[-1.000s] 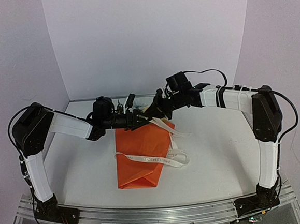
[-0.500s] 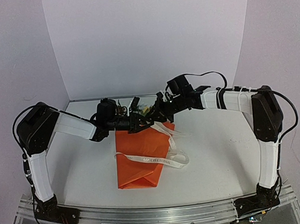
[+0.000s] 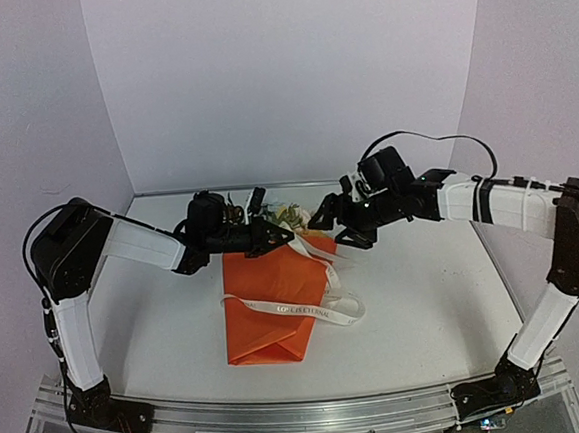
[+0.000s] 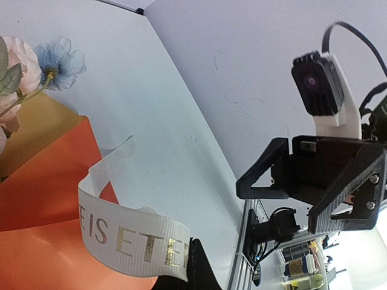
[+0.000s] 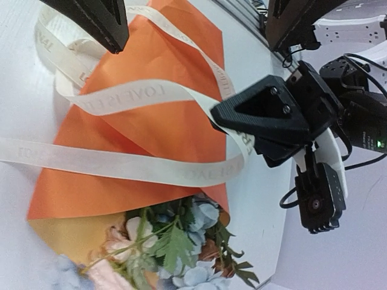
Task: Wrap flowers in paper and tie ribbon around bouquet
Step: Cross the ribbon over the folded bouquet.
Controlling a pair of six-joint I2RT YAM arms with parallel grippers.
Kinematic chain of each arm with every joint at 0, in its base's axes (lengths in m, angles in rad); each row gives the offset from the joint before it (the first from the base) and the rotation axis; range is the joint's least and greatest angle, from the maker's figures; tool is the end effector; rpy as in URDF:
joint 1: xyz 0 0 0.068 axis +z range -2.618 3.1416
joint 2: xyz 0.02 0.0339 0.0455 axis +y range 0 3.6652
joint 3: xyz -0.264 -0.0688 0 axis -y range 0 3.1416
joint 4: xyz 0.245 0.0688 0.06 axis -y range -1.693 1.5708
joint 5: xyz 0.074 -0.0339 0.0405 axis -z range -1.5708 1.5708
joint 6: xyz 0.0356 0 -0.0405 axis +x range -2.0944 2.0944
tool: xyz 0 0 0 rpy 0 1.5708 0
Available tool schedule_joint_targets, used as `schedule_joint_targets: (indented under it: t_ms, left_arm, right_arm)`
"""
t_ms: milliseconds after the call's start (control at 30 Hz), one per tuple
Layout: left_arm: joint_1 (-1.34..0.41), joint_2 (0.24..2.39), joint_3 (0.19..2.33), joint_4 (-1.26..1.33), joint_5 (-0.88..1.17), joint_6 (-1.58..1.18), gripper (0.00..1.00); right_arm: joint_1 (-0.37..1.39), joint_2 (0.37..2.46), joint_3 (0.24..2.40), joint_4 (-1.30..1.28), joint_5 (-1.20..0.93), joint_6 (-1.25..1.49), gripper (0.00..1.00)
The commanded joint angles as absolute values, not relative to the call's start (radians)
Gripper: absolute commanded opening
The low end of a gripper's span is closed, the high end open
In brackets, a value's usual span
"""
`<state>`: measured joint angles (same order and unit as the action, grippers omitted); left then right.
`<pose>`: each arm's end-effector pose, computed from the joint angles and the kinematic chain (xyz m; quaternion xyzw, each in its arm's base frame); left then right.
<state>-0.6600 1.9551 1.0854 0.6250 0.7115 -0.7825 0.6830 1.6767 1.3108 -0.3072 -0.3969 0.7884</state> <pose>0.3182 -0.2764 0.1853 0.1688 0.7505 -0.5871 0.2520 0.2874 0.2516 0.2778 -0.0389 0.8865 0.4172 0.1962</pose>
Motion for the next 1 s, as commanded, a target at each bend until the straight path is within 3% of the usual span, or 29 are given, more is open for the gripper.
schedule_joint_targets:
  t_ms: [0,200,500,700,833,900,967]
  left_arm:
    - [-0.656,1.880,1.074,0.596,0.641,-0.752,0.00]
    - [-0.657,1.859,1.073,0.545,0.615,-0.729,0.00]
    - [-0.657,1.828,1.089,0.429,0.572,-0.654,0.00]
    - [-0.658,1.767,1.082,0.340,0.476,-0.568,0.00]
    - [-0.683,1.671,1.025,0.294,0.322,-0.483,0.02]
    - [-0.706,1.614,0.984,0.277,0.223,-0.446,0.03]
    - [-0.721,1.569,0.920,0.281,0.144,-0.443,0.05]
  right_arm:
    - [0.692,1.574,1.186,-0.441,-0.188,0.727,0.79]
    - [0.759,1.566,1.021,-0.465,-0.065,0.716,0.74]
    - [0.826,1.725,0.998,-0.389,-0.020,0.734,0.63]
    - [0.828,1.770,0.994,-0.368,0.037,0.779,0.38]
    - [0.830,1.718,0.983,-0.370,0.068,0.787,0.09]
    - [0.829,1.674,0.979,-0.374,0.073,0.790,0.00]
    - [0.830,1.631,0.979,-0.379,0.070,0.793,0.00]
